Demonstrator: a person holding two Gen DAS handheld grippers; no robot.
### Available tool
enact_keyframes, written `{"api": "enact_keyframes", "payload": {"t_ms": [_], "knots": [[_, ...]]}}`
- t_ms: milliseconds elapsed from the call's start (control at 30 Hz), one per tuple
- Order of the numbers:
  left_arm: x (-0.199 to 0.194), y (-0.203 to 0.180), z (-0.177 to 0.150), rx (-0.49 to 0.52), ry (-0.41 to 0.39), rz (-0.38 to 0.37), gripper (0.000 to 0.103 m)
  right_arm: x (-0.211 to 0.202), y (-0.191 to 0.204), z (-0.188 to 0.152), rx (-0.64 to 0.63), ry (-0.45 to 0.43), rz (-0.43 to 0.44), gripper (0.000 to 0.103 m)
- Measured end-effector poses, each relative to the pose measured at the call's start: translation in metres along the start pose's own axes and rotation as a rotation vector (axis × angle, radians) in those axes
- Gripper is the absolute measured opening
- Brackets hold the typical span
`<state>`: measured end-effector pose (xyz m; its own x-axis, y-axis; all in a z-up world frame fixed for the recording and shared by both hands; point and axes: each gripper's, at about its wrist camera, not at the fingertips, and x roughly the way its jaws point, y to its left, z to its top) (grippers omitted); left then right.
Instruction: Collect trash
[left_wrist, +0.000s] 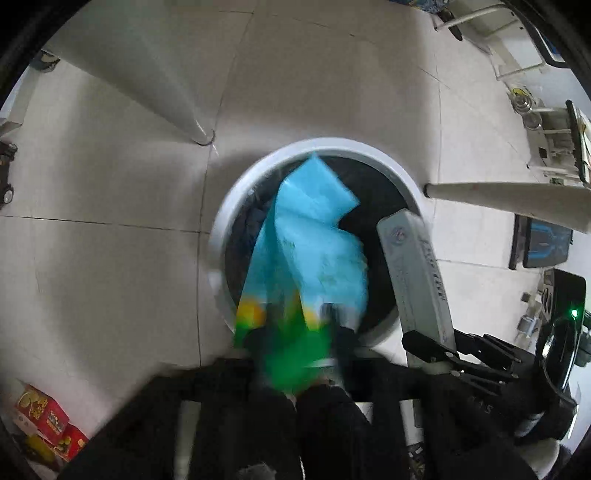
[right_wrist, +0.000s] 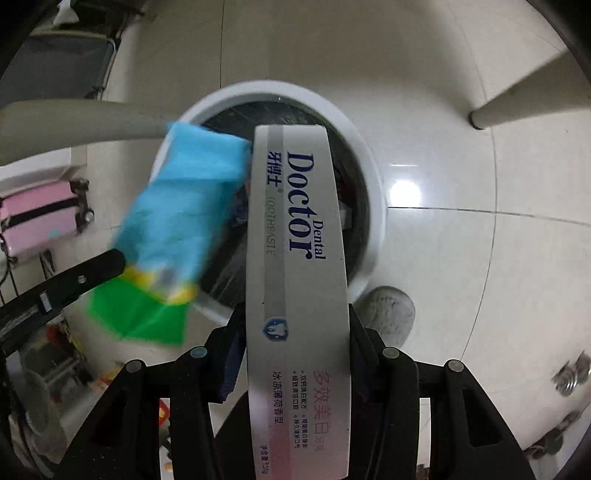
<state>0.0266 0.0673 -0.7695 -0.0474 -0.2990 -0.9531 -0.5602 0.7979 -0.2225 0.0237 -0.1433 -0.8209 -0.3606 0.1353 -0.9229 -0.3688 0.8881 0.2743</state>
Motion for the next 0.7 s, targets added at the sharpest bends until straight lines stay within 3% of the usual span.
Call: {"api": "enact_keyframes", "payload": {"t_ms": [33, 67, 100, 200, 433, 700], "knots": [[-0.002, 0.001, -0.003, -0.011, -0.004, -0.001, 0.098, 0.002, 0.0, 0.001, -0.003, -0.001, -0.001, 0.058], [-0.005, 0.005, -0.007, -0.017, -0.012, -0.001, 0.103, -0.001, 0.0, 0.001, -0.006, -0.012, -0.008, 0.074], [-0.011, 0.003, -0.01, -0.02, -0.023, 0.016, 0.103, -0.006, 0.001, 0.002, -0.006, -0.025, -0.01, 0.088], [-0.03, 0.003, -0.022, -0.018, -0.059, 0.069, 0.103, -0.033, 0.0, -0.001, -0.015, -0.073, -0.041, 0.102], [-0.127, -0.006, -0.063, 0.004, -0.165, 0.204, 0.103, -0.141, 0.034, -0.042, -0.045, -0.226, -0.173, 0.103], [-0.278, -0.043, -0.134, 0.063, -0.216, 0.182, 0.103, -0.293, 0.064, -0.111, -0.056, -0.269, -0.173, 0.103]]}}
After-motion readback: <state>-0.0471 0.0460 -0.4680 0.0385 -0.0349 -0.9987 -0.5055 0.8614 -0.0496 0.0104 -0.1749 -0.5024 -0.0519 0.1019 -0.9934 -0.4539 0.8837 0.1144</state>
